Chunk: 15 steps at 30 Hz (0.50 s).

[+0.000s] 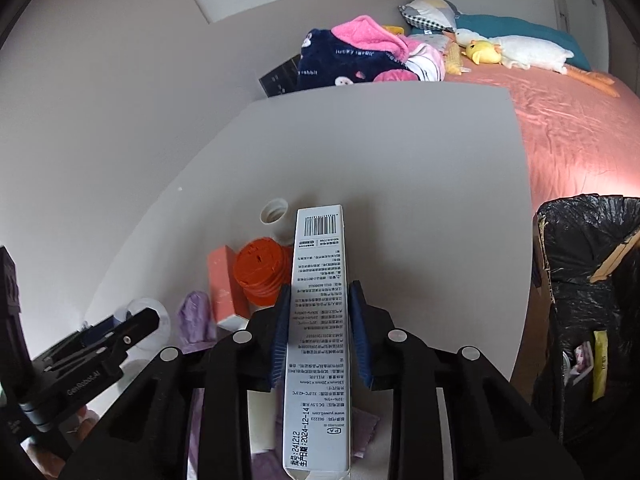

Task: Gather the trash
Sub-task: 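Grasp the clear plastic cup with the left gripper while the right grasps the white box, then lift the cup and white box and carry both over the black bin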

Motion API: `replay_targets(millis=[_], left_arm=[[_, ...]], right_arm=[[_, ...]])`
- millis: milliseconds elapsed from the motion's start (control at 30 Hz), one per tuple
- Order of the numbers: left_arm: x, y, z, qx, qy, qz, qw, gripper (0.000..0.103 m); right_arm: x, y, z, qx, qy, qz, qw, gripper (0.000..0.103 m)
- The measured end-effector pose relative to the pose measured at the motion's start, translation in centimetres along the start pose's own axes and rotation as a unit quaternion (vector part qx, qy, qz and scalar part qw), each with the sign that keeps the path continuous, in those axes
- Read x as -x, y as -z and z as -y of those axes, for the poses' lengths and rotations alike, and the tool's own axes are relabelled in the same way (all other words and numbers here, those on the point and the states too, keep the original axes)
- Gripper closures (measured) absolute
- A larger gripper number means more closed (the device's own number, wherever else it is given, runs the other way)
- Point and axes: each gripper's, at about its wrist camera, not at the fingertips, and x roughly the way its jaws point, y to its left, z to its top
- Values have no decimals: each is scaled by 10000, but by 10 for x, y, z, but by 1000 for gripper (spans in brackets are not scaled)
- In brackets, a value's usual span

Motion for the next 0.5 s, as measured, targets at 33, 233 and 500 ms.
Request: replay_targets(millis=[33,233,500], left_arm=[[1,0,0,-5,7,24,10000,47],[12,-3,1,-8,65,187,9998,47],[32,-8,16,-88,148,401,9990,47]], right_arm=[[4,-2,0,-26,-52,48,10000,73],[33,-9,1,-87,-252,288,9992,73],[61,-13,12,-156,-286,511,9982,73]])
